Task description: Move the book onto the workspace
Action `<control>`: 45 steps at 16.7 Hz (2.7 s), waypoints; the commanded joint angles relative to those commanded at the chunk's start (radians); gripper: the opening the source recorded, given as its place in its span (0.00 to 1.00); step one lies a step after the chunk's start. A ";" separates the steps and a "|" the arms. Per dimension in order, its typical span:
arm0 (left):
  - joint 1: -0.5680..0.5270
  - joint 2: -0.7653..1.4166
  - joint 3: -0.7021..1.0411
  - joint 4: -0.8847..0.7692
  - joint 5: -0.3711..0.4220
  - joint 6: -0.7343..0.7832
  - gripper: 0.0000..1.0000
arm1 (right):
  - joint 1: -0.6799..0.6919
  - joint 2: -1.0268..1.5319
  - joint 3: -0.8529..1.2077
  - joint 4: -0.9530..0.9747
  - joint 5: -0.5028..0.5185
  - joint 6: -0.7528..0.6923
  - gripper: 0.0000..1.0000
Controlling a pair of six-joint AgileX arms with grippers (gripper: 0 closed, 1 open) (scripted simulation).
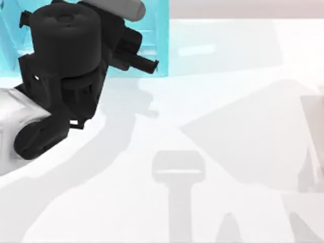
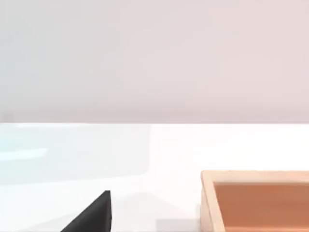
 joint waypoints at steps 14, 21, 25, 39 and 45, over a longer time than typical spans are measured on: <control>-0.297 0.319 0.233 -0.296 -0.204 1.812 0.00 | 0.000 0.000 0.000 0.000 0.000 0.000 1.00; -0.418 0.485 0.326 -0.361 -0.342 2.632 0.00 | 0.000 0.000 0.000 0.000 0.000 0.000 1.00; -0.463 0.565 0.357 -0.362 -0.422 3.004 0.00 | 0.000 0.000 0.000 0.000 0.000 0.000 1.00; -0.527 0.740 0.409 -0.293 -0.623 3.658 0.00 | 0.000 0.000 0.000 0.000 0.000 0.000 1.00; -0.522 0.741 0.402 -0.290 -0.621 3.663 0.00 | 0.000 0.000 0.000 0.000 0.000 0.000 1.00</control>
